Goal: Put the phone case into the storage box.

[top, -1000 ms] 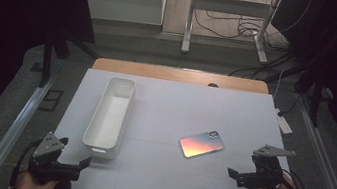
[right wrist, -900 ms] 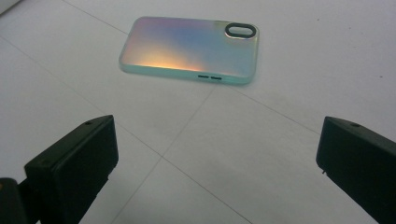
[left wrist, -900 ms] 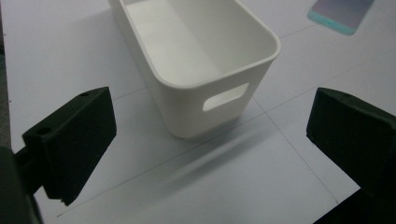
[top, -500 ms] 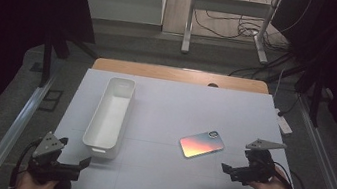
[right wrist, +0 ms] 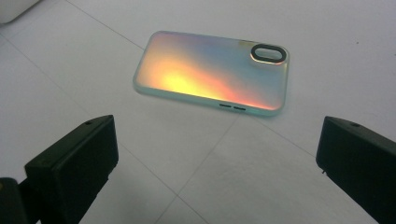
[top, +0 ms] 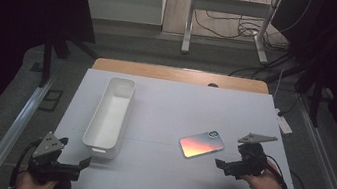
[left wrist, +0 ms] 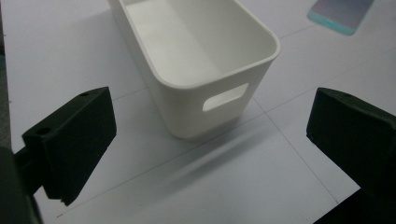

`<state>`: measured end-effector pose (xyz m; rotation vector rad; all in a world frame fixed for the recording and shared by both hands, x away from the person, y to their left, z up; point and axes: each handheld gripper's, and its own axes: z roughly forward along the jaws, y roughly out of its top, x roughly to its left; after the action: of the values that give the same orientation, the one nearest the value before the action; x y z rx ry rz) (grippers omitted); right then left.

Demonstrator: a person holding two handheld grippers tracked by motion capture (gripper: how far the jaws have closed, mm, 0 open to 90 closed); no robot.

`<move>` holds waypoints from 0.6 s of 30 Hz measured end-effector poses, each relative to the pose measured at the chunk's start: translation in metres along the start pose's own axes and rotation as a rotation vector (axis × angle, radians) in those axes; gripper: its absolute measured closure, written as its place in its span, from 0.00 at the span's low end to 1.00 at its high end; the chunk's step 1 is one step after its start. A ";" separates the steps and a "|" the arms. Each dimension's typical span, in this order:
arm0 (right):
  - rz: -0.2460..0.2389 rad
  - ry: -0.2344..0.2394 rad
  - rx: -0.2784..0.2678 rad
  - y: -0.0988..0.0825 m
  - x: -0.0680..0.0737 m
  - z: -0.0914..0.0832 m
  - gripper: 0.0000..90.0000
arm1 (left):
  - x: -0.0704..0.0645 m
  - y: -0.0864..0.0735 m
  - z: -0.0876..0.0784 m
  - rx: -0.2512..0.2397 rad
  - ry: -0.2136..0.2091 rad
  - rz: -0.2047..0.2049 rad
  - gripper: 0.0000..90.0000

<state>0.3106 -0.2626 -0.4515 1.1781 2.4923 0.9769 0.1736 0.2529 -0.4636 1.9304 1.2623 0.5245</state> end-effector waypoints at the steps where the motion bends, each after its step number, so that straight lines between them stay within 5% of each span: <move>1: -0.005 -0.001 0.002 0.001 0.000 0.001 0.00 | 0.000 0.000 0.000 0.000 0.000 -0.001 0.02; 18: -0.044 0.027 0.026 0.022 0.004 0.021 0.00 | 0.000 0.000 0.000 0.000 -0.001 -0.001 0.02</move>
<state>0.3310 -0.2391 -0.4528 1.1191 2.5485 0.9583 0.1736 0.2531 -0.4637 1.9294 1.2623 0.5234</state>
